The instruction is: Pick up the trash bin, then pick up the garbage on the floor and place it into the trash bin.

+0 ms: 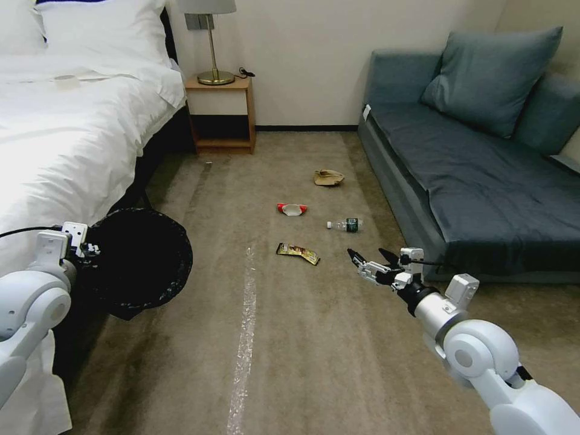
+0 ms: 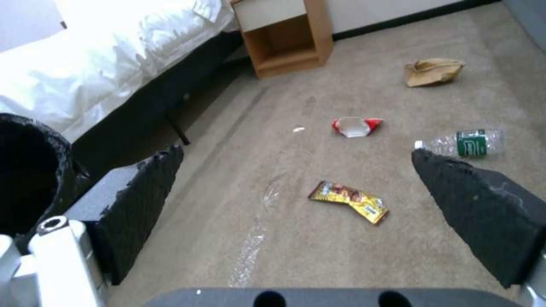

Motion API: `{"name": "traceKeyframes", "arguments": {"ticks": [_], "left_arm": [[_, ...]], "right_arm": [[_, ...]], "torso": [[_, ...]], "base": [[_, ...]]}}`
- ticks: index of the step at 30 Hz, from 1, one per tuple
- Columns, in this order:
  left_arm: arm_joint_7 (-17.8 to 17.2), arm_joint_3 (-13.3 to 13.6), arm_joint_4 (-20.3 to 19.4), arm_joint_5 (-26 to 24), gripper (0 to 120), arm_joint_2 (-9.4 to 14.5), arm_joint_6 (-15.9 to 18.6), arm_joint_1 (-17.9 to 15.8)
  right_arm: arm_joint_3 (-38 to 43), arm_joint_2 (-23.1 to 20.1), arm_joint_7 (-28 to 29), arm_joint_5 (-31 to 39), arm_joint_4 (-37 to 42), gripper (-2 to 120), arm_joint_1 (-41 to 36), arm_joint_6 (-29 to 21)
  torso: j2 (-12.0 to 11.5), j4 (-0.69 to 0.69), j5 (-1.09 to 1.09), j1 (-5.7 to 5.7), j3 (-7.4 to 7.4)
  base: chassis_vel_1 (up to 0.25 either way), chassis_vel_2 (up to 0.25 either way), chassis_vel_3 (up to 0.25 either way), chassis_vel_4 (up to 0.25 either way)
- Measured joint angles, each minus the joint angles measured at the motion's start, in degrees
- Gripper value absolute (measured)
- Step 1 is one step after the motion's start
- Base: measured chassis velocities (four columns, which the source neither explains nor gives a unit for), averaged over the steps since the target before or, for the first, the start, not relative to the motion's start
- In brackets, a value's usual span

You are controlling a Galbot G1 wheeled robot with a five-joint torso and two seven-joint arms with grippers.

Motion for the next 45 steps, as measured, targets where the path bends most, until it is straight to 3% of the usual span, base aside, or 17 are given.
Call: {"name": "traceKeyframes", "arguments": {"ticks": [32, 45], "left_arm": [[0.5, -1.1, 0.9, 0.1, 2, -0.6, -1.0, 0.2], [1.7, 2.2, 2.0, 0.2, 2, -0.9, -1.9, -2.7]], "right_arm": [[-1.8, 0.9, -0.3, -0.6, -1.8, 100, 1.0, 0.2], [-2.2, 1.1, -0.5, -0.7, -3.0, 100, 1.5, 0.6]], "torso": [[0.0, -0.01, 0.00, 0.00, 0.00], [0.0, 0.00, 0.00, 0.00, 0.00]], "base": [[-0.078, 0.076, 0.080, -0.084], [-0.102, 0.103, 0.108, -0.109]]}}
